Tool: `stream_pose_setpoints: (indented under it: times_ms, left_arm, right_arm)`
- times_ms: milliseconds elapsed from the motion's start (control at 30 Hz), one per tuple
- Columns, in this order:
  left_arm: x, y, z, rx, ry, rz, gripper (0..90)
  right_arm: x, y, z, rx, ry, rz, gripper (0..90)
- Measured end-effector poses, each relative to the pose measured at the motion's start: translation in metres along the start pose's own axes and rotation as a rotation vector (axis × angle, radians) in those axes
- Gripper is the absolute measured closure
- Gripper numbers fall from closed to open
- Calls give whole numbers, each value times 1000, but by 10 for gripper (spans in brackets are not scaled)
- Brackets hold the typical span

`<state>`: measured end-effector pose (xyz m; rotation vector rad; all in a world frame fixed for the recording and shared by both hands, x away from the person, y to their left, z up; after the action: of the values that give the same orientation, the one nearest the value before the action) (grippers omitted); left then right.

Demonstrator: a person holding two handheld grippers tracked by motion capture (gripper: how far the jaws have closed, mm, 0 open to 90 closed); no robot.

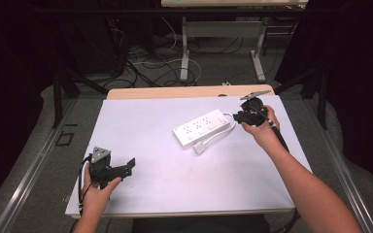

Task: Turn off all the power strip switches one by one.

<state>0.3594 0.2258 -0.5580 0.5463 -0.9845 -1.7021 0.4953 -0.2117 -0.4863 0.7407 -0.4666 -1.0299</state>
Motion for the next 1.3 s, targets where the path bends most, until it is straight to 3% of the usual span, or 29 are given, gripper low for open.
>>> stream_pose_setpoints:
  times_ms: [333, 733, 1000, 1167, 1300]
  left_arm:
    - [-1, 0, 0, -4, 0, 0, 3]
    - [-1, -1, -1, -10, 1, 4, 3]
    - [-1, -1, -1, -10, 1, 4, 3]
    - [-2, -2, -1, -9, 0, 4, 3]
    - [-3, -1, 0, -7, 0, 6, 3]
  right_arm:
    - [4, 2, -14, -14, -20, -23, 801]
    - [2, 5, -39, -32, -18, -7, 898]
    - [-2, 3, -57, -77, 2, -46, 900]
    - [-5, 6, -65, -97, 8, -43, 900]
    - [-8, 10, -70, -88, 12, -58, 900]
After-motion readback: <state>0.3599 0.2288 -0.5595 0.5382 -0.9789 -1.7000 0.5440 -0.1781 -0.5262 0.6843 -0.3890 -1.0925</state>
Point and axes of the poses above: each handheld gripper's, and its own axes: z roughly backward along the jaws, y roughly out of its top, x roughly to its right, the point moved 5 cm from there along -z, roughly forward along the jaws, and after that the axes turned 2 degrees about -z, right-handed, at the moved point
